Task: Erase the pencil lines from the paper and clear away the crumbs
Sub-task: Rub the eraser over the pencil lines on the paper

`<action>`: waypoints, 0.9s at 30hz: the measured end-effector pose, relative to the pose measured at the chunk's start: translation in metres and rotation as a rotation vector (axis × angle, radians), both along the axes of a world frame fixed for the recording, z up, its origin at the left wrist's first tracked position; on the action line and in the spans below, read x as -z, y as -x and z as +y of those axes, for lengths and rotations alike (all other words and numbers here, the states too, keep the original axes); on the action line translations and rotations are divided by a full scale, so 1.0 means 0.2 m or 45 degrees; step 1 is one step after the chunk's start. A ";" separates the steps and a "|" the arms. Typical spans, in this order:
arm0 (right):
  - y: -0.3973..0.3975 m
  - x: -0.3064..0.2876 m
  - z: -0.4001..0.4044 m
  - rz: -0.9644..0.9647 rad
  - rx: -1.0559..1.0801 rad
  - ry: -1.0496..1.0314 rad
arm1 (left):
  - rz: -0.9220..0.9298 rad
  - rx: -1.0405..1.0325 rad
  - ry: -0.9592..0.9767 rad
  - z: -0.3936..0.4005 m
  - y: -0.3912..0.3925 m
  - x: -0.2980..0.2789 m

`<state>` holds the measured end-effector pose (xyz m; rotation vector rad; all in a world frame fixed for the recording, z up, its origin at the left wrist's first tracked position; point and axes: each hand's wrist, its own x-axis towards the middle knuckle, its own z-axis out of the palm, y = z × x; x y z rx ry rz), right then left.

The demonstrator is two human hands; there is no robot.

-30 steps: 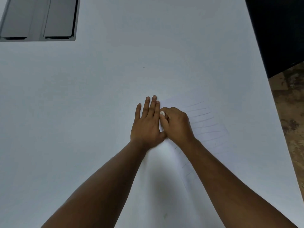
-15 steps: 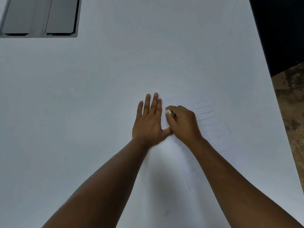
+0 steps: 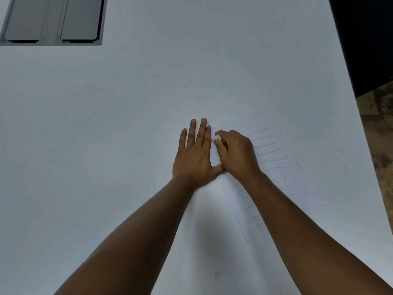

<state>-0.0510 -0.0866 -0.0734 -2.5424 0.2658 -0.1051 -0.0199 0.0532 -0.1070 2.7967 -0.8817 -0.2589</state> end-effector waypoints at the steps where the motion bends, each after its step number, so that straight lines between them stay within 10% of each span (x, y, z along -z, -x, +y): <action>1: -0.01 0.00 0.00 -0.003 0.017 0.005 | 0.003 0.004 -0.014 0.00 0.00 0.00; 13: -0.06 -0.05 -0.01 0.019 -0.032 0.001 | -0.006 0.003 -0.023 0.00 0.00 -0.02; 22: -0.03 -0.08 -0.11 0.176 0.333 -0.749 | -0.293 0.319 0.286 0.07 0.22 0.01; 27: -0.02 -0.11 -0.09 0.138 -0.151 -0.300 | -0.317 0.328 0.303 0.07 0.32 0.05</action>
